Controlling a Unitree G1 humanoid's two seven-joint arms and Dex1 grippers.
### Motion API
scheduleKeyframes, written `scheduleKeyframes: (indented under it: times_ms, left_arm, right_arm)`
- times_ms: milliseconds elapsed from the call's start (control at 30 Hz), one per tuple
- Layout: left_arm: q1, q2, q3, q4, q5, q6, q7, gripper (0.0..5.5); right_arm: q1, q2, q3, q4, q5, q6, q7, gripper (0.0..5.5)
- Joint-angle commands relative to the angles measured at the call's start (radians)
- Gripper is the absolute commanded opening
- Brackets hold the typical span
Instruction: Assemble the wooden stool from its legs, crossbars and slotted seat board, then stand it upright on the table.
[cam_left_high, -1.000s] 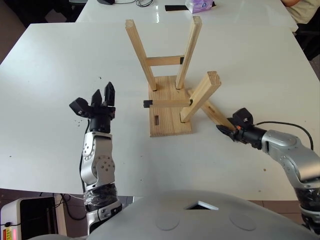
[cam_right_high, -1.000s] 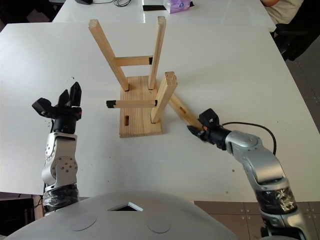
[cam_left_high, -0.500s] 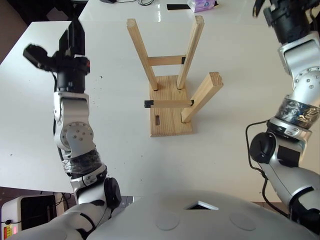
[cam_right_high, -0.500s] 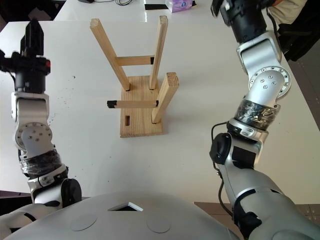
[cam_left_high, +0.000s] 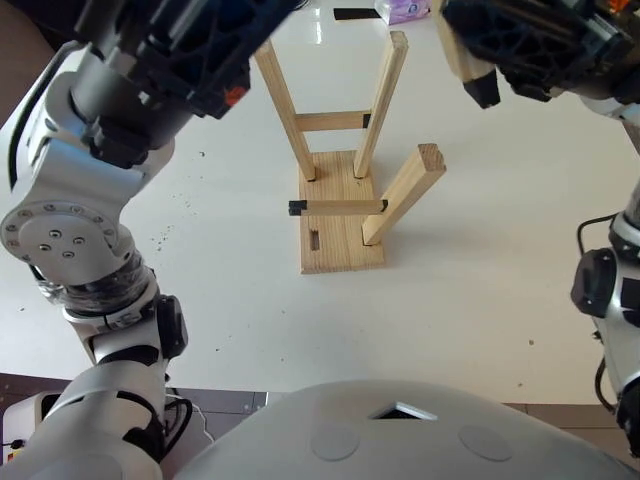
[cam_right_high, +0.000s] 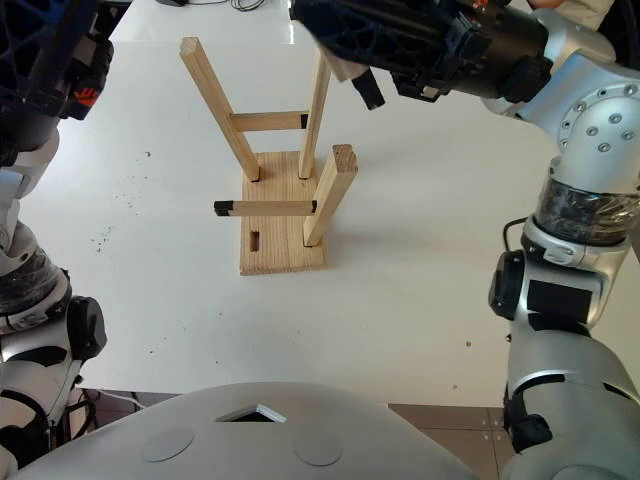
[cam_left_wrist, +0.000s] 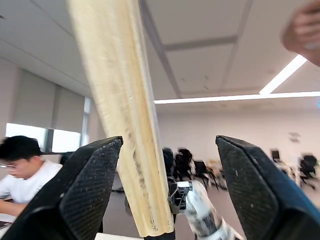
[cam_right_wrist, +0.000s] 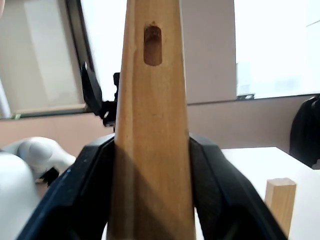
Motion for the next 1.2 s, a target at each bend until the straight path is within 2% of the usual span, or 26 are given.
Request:
scheduleKeyframes:
  times_ms: [33,200,700,1000,1200]
  left_arm:
    - [-0.037,0.05,-0.026,0.031,0.014,0.041,-0.057,3.47]
    - [-0.042,0.063,-0.048,0.059,0.051,0.054,-0.104,3.47]
    - [0.003,0.073,-0.071,0.026,0.166,0.04,-0.205,3.47]
    - [-0.009,0.047,-0.068,0.033,0.205,0.01,-0.224,2.08]
    - [-0.013,0.035,-0.069,0.022,0.197,0.008,-0.224,2.07]
  right_arm:
    - [-0.013,-0.084,0.083,-0.011,-0.109,-0.046,0.157,2.07]
    - [0.021,-0.119,0.112,0.0,-0.196,-0.102,0.249,2.07]
    - [0.055,-0.122,0.155,-0.002,-0.3,-0.136,0.293,2.07]
    - [0.058,-0.125,0.163,-0.001,-0.32,-0.146,0.3,2.07]
    - [0.059,-0.115,0.167,0.006,-0.332,-0.152,0.291,2.07]
